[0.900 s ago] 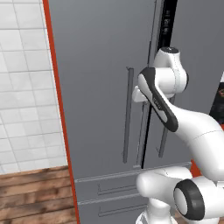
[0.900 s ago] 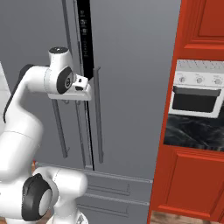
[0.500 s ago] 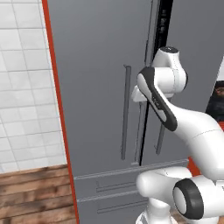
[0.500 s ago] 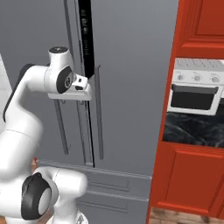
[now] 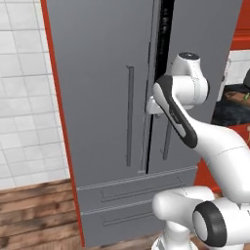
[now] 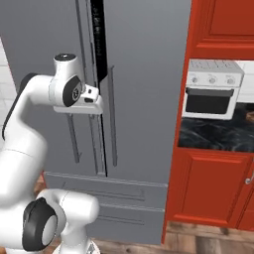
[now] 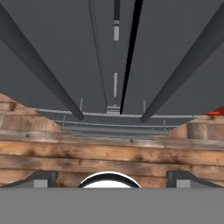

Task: Retrieve a lemon from the fridge and place it on the cutting board with the fish.

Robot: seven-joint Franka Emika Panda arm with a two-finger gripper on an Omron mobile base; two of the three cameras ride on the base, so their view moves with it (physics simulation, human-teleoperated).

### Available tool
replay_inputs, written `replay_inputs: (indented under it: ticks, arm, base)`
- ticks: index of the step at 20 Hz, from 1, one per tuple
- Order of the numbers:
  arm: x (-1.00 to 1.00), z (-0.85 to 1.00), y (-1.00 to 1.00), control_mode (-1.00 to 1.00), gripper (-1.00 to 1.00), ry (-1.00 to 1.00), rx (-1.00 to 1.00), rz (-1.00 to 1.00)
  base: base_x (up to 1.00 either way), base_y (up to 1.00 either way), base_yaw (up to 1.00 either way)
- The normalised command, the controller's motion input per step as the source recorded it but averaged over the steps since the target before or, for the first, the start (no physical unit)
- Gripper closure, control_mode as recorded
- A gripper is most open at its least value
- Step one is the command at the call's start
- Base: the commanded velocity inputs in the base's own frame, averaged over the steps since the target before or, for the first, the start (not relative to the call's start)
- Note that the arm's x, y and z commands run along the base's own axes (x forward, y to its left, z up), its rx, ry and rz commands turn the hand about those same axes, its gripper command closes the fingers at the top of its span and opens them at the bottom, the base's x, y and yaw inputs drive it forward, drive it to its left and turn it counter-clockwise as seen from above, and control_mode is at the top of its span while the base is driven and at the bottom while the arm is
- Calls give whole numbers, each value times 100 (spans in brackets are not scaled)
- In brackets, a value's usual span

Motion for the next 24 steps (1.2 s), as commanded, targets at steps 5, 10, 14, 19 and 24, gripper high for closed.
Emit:
replay_inputs:
  ticks: [5,10,14,19,24]
  arm:
    - [0,0,0,100,-100,0,0,0]
    - [0,0,0,100,-100,0,0,0]
    - [0,0,0,100,-100,0,0,0]
    - [0,0,0,100,-100,0,0,0]
    - [0,-2,0,-100,-100,0,0,0]
  base:
    - [-19,0,-10]
    - [-32,0,-3]
    - [-28,0,0]
    - [-21,0,0]
    - [-5,0,0]
